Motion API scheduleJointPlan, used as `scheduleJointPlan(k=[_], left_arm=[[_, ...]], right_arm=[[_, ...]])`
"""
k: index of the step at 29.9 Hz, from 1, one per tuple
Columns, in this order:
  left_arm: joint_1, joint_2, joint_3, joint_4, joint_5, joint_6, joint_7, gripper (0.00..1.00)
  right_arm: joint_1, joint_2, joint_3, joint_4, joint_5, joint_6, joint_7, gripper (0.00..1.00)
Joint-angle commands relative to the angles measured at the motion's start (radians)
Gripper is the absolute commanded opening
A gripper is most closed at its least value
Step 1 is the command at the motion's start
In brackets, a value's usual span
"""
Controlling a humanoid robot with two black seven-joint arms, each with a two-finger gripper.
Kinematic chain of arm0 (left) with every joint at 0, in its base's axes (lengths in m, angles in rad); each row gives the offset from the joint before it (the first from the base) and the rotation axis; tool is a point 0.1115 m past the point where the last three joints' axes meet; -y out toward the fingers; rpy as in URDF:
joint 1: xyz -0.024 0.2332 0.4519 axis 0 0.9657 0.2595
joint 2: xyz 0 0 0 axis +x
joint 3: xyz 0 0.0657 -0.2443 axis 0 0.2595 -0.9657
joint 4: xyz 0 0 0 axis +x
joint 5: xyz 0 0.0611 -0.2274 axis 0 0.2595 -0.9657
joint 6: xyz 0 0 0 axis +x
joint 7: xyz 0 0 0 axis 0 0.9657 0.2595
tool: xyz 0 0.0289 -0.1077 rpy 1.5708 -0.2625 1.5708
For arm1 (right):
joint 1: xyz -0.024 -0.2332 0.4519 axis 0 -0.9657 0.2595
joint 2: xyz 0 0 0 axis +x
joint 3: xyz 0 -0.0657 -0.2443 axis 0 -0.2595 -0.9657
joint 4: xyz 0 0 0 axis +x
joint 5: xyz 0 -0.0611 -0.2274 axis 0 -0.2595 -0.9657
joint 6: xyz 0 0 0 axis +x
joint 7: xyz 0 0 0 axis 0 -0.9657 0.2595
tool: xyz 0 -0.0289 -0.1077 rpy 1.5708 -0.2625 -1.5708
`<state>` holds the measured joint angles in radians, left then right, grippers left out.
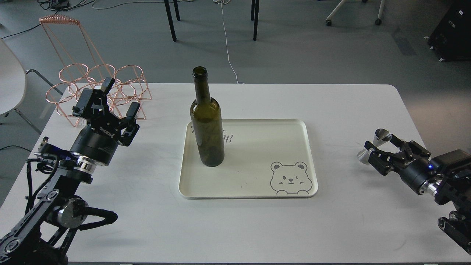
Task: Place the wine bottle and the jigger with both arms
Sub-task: 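Lift the jigger off the tray and set it on the table beside the tray, then release the jigger and raise the right gripper away from it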
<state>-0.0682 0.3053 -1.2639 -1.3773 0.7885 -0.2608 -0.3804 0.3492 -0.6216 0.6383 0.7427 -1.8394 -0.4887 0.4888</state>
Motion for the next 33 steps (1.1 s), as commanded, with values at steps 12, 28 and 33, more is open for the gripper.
scheduleJointPlan(k=[12,28,33], left_arm=[[0.001,-0.002,0.005,-0.005,0.000,0.000,0.000,0.98],[-0.001,0.084,0.006,-0.005,0.006,0.008,-0.101,0.98],[-0.001,0.185,0.011,-0.020,0.228,0.003,-0.108,0.98]], right_arm=[[-0.105,-0.398,-0.307,0.567,0.509,0.000,0.000,0.93],[0.261,-0.238,-0.285,0.771,1.483,0.132,0.000,0.95],[0.277,-0.170,-0.220,0.680,1.683,0.404,0.000,0.96]])
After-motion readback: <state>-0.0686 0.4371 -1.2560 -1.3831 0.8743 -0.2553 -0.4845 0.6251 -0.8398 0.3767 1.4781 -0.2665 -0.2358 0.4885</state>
